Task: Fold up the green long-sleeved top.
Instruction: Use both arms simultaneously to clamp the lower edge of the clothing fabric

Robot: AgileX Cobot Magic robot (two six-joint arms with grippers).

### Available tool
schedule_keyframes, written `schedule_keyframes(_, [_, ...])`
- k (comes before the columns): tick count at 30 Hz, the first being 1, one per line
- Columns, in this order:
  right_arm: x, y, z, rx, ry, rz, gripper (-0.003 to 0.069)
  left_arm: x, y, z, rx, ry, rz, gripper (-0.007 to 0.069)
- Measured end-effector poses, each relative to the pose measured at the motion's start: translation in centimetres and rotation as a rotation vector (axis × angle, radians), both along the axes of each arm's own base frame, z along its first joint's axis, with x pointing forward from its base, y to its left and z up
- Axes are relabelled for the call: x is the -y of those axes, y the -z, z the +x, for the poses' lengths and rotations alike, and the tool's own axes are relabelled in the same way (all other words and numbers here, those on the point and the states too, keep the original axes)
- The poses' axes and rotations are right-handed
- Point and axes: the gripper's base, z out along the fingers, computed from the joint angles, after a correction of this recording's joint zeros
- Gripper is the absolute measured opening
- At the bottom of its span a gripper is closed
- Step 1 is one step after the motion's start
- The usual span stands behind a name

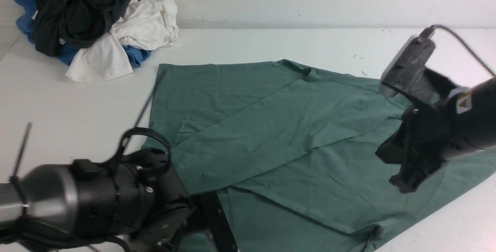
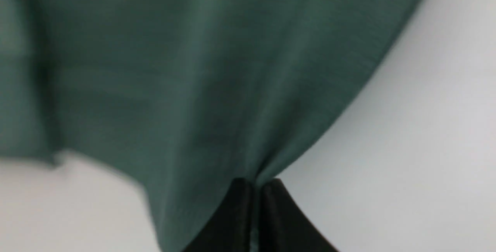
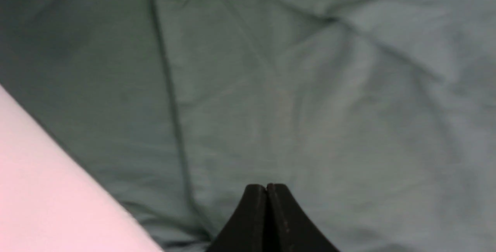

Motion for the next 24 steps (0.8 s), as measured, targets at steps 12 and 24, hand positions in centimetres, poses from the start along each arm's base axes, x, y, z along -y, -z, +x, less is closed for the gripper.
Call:
schedule_keyframes(12, [2.4, 7.9, -2.5, -0.127, -0.058, -0.248, 0.0286, -9.7, -5.8, 4.2, 0.328, -0.422, -0.179, 0.0013])
schedule_keyframes(24, [2.1, 14.1, -0.3, -0.042, -0.175, -0.361, 0.0484, -9.6, -5.8, 4.1, 0.298, -0.418, -0.201, 0.0013])
